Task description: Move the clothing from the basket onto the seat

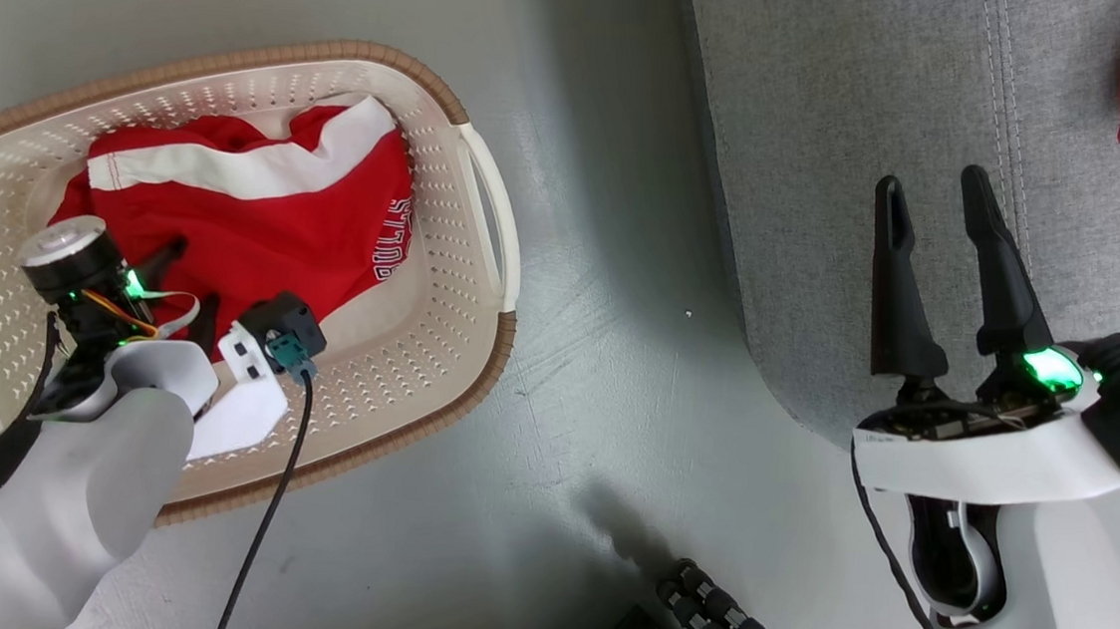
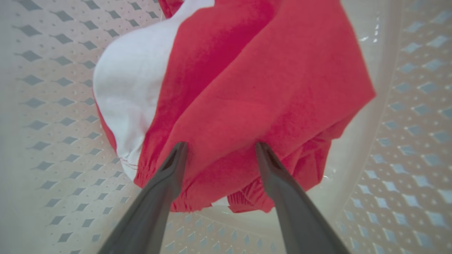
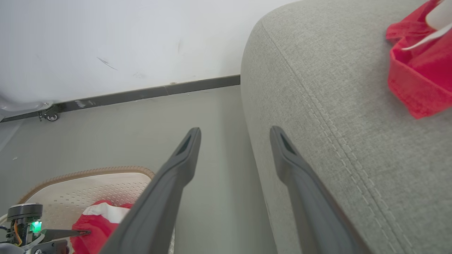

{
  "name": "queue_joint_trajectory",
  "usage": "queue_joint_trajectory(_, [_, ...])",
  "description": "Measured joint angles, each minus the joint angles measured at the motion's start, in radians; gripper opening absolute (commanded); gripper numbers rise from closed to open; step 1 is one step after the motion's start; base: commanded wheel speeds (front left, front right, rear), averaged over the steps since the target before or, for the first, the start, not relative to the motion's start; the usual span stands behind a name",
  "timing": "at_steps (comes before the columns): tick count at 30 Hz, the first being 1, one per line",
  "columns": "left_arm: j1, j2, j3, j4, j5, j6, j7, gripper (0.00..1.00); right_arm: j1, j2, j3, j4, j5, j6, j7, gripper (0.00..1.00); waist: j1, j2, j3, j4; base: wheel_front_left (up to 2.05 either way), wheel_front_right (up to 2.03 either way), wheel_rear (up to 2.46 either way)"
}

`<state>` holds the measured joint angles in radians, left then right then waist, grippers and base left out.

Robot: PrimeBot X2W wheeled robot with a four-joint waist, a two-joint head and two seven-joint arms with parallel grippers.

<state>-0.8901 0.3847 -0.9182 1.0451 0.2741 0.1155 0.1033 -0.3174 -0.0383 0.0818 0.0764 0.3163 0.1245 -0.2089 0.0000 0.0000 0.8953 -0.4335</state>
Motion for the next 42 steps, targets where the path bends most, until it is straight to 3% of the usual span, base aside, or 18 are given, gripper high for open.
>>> queue_joint_trajectory(10, [-0.019, -0.013, -0.004, 0.014, 0.011, 0.034, -0.035, 0.98, -0.034, 0.000, 0.012, 0.024, 0.002, 0.000, -0.012, 1.00, 0.0000, 0.0000, 0.017, -0.006, 0.00, 0.00, 0.00])
queue_joint_trajectory(12, [-0.019, -0.015, -0.004, 0.021, 0.011, 0.035, -0.035, 0.38, -0.034, 0.000, 0.012, 0.029, 0.003, 0.000, -0.013, 1.00, 0.0000, 0.0000, 0.016, -0.006, 0.00, 0.00, 0.00])
queue_joint_trajectory(13, [-0.019, -0.017, -0.004, 0.026, 0.011, 0.035, -0.035, 0.27, -0.034, 0.000, 0.012, 0.030, 0.004, 0.000, -0.020, 1.00, 0.0000, 0.0000, 0.016, -0.006, 0.00, 0.00, 0.00])
queue_joint_trajectory(14, [-0.019, -0.018, -0.005, 0.030, 0.011, 0.035, -0.035, 0.05, -0.035, 0.000, 0.013, 0.032, 0.007, 0.000, -0.020, 1.00, 0.0000, 0.0000, 0.016, -0.006, 0.00, 0.00, 0.00])
queue_joint_trajectory(15, [-0.019, -0.020, -0.005, 0.034, 0.010, 0.035, -0.040, 0.00, -0.036, 0.000, 0.013, 0.035, 0.010, 0.000, -0.020, 1.00, 0.0000, 0.0000, 0.015, -0.006, 0.00, 0.00, 0.00])
queue_joint_trajectory(28, [-0.061, -0.039, 0.002, 0.057, 0.000, 0.043, -0.096, 0.00, -0.066, 0.000, 0.020, 0.067, 0.020, 0.000, -0.030, 1.00, 0.0000, 0.0000, 0.005, 0.000, 0.00, 0.00, 0.00])
queue_joint_trajectory(34, [-0.066, -0.101, 0.002, 0.032, -0.002, 0.061, -0.094, 0.00, -0.076, 0.000, 0.018, 0.088, 0.019, 0.000, -0.032, 1.00, -0.0001, 0.0000, -0.012, 0.018, 0.00, 0.00, 0.00])
queue_joint_trajectory(42, [-0.058, -0.121, -0.003, 0.015, -0.007, 0.071, -0.105, 0.00, -0.086, 0.000, 0.017, 0.114, 0.016, 0.000, -0.035, 1.00, 0.0000, 0.0000, -0.044, 0.052, 0.00, 0.00, 0.00])
